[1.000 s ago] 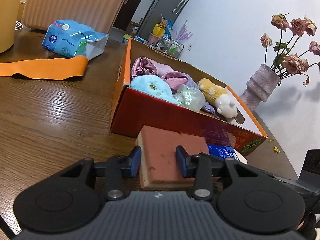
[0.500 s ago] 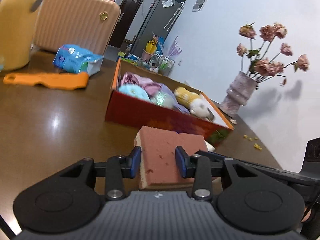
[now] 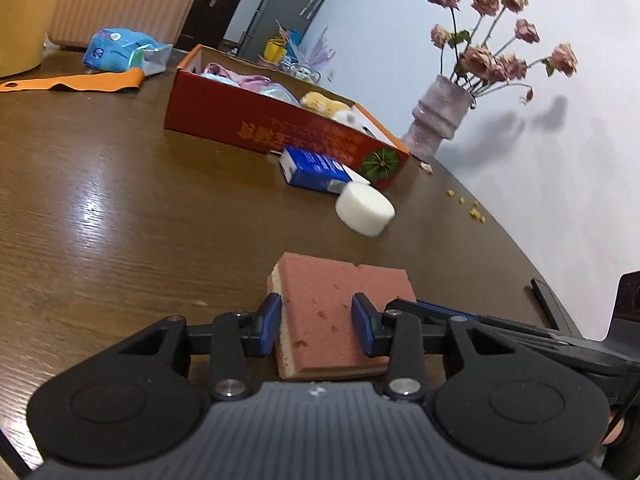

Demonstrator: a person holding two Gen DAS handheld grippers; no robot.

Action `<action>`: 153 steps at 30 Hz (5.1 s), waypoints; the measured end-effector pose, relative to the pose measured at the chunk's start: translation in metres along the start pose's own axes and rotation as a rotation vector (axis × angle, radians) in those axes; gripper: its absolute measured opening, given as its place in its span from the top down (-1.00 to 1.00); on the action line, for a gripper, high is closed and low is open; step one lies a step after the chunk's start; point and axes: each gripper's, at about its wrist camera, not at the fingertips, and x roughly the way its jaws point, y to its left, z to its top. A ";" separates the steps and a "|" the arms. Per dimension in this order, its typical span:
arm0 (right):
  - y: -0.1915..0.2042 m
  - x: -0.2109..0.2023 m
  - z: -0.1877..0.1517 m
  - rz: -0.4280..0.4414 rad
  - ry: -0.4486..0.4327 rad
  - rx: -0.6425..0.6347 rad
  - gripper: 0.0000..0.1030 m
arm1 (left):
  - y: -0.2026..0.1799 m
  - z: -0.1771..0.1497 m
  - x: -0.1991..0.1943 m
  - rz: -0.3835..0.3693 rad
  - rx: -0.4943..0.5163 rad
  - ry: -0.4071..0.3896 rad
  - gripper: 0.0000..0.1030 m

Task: Organize soft objects
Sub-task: 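Lift the pink sponge block and carry it over the box, then lower the pink sponge block into the box and open both tools, then withdraw both open tools from the box back over the table, then close both tools on the blue handkerchief packet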

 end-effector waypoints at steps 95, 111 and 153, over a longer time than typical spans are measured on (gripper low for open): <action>-0.011 -0.015 0.056 -0.123 -0.266 -0.152 -0.49 | 0.002 0.050 -0.042 0.249 0.203 -0.187 -0.67; 0.019 -0.040 -0.019 -0.161 -0.224 -0.141 -0.64 | 0.012 0.000 -0.078 0.193 0.199 -0.189 -0.88; -0.083 0.158 0.134 0.060 -0.011 -0.003 0.33 | 0.042 0.136 0.170 -0.071 -0.093 0.081 0.43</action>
